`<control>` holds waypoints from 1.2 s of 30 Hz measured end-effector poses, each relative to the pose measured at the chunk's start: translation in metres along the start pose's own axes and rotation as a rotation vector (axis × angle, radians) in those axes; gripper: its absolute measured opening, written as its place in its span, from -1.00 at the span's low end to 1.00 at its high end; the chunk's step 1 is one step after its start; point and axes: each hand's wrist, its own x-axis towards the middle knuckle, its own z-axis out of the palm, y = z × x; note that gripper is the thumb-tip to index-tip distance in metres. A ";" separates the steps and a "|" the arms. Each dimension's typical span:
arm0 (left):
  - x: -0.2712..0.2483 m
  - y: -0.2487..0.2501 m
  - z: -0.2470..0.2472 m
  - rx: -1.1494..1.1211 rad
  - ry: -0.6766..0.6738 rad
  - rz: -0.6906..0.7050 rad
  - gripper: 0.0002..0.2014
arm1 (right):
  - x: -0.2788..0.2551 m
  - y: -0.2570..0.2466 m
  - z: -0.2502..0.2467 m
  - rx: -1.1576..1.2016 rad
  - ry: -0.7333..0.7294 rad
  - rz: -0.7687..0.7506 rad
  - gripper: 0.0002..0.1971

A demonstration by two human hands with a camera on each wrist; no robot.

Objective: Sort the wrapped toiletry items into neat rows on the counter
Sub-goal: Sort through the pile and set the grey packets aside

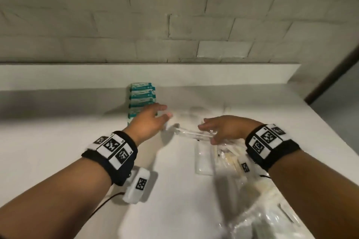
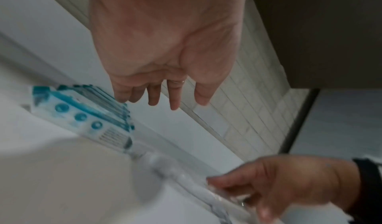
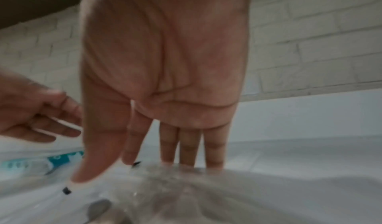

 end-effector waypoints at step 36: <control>-0.127 0.051 0.152 0.675 0.041 -0.310 -0.63 | -0.168 0.140 0.052 -0.378 0.137 0.030 -0.60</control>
